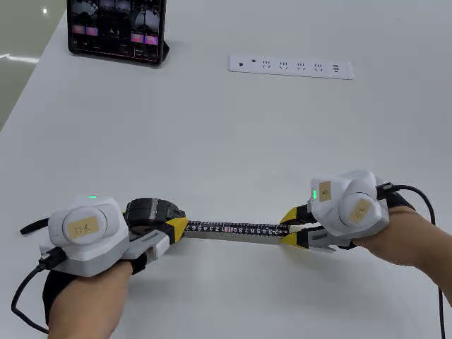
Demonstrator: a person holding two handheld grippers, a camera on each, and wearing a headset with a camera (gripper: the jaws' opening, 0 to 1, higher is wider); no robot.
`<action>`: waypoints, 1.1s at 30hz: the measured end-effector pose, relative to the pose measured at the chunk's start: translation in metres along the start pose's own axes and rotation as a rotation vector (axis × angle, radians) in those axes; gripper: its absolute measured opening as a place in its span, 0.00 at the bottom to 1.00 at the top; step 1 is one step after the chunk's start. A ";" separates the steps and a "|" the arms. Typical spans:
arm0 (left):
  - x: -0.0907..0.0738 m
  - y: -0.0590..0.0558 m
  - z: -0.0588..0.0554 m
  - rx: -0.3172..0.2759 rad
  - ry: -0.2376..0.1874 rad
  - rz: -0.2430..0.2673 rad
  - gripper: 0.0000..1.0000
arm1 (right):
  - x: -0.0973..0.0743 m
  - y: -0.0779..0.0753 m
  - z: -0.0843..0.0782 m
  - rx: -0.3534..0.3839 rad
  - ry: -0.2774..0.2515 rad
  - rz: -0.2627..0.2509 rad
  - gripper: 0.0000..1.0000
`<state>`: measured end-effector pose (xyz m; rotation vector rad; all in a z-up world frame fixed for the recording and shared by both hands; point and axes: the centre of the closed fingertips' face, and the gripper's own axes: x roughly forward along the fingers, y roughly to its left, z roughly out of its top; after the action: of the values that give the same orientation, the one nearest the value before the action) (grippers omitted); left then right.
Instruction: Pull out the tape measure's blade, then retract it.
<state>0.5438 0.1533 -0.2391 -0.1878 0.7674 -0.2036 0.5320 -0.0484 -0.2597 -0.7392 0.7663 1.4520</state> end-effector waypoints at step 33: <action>0.000 -0.001 0.000 -0.029 0.005 -0.022 0.57 | 0.024 0.001 0.031 0.002 -0.048 0.042 0.10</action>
<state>0.5432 0.1525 -0.2387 -0.2237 0.7742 -0.2138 0.5310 -0.0094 -0.2615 -0.6879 0.7497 1.5013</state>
